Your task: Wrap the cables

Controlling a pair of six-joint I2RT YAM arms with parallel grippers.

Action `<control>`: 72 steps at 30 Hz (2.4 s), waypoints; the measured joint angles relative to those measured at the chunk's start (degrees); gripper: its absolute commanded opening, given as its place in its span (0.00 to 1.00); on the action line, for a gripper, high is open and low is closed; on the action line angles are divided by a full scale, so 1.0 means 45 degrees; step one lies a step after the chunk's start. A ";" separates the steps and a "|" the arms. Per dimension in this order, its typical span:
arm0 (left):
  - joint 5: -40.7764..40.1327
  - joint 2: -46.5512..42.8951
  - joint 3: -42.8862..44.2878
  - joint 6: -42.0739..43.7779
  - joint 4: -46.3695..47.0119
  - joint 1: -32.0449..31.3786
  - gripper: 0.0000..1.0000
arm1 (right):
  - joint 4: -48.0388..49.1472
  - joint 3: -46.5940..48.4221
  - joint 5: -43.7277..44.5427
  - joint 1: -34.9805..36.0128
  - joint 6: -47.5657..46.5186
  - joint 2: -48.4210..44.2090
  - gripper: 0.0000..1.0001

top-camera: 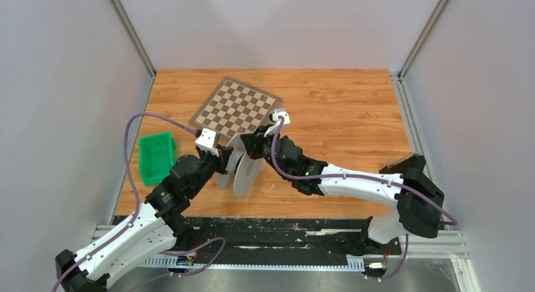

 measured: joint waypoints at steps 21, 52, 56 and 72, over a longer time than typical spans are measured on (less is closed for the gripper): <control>0.1860 0.1282 -0.0185 0.5008 0.0447 -0.0005 0.00 | -0.1122 -0.2419 -0.2191 -0.2142 0.5552 -0.0350 0.00; 0.1491 0.2390 0.1739 0.3279 -0.2016 -0.0083 0.00 | 0.1768 -0.3565 -0.6188 -0.2463 -0.1598 -0.1219 0.00; 0.1661 0.2361 0.1739 0.3041 -0.2234 -0.0078 0.00 | 0.1875 -0.3609 -0.6484 -0.2463 -0.2827 -0.1122 0.00; 0.1778 0.1452 0.1253 0.2871 -0.1894 -0.0078 0.00 | 0.4998 -0.5280 -0.7169 -0.2589 -0.4532 -0.1263 0.00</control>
